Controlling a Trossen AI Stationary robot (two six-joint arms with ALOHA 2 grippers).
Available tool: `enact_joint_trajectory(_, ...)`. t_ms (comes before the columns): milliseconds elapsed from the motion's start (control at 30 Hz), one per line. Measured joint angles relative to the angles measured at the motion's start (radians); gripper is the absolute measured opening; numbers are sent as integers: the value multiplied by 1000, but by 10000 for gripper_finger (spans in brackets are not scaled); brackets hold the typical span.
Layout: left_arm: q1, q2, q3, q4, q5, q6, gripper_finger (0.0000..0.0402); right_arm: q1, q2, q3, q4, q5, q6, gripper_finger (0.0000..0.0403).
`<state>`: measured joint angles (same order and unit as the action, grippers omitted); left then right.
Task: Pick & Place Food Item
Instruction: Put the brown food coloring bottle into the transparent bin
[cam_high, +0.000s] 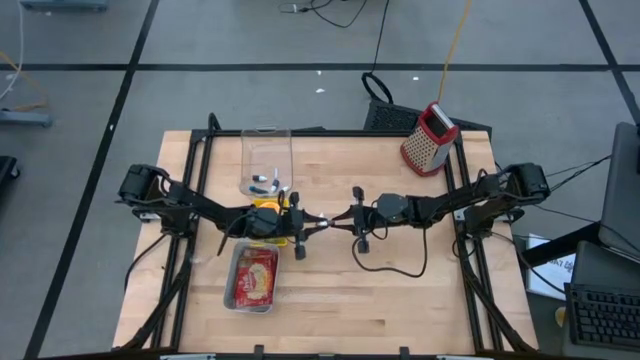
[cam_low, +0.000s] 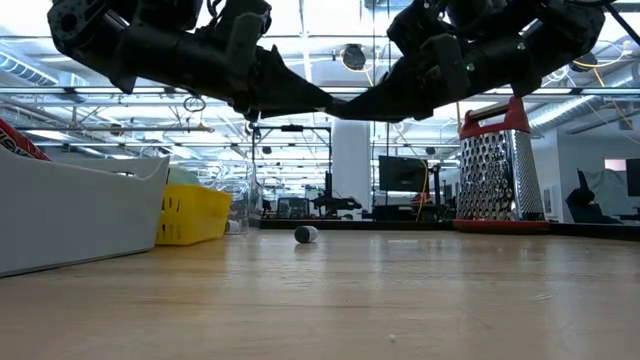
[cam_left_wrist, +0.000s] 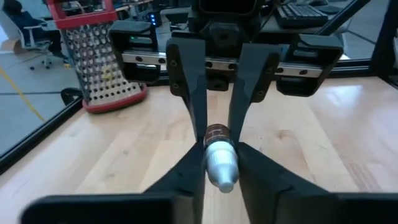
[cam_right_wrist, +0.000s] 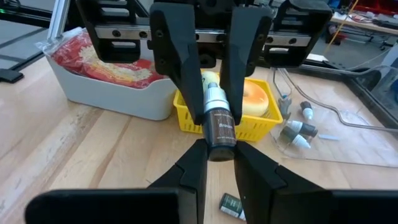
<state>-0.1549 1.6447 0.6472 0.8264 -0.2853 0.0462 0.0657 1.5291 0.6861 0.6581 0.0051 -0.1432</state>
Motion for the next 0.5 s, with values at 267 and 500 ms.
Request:
enact_joint_trajectory(267, 1, -6, 0, -2, -17, 4, 52, 0, -1, -1, -5, 0, 31, 72)
enact_joint_trajectory(500, 0, -93, -1, -46, -141, 57, 58, 5, -3, -1, -61, -26, 90, 126)
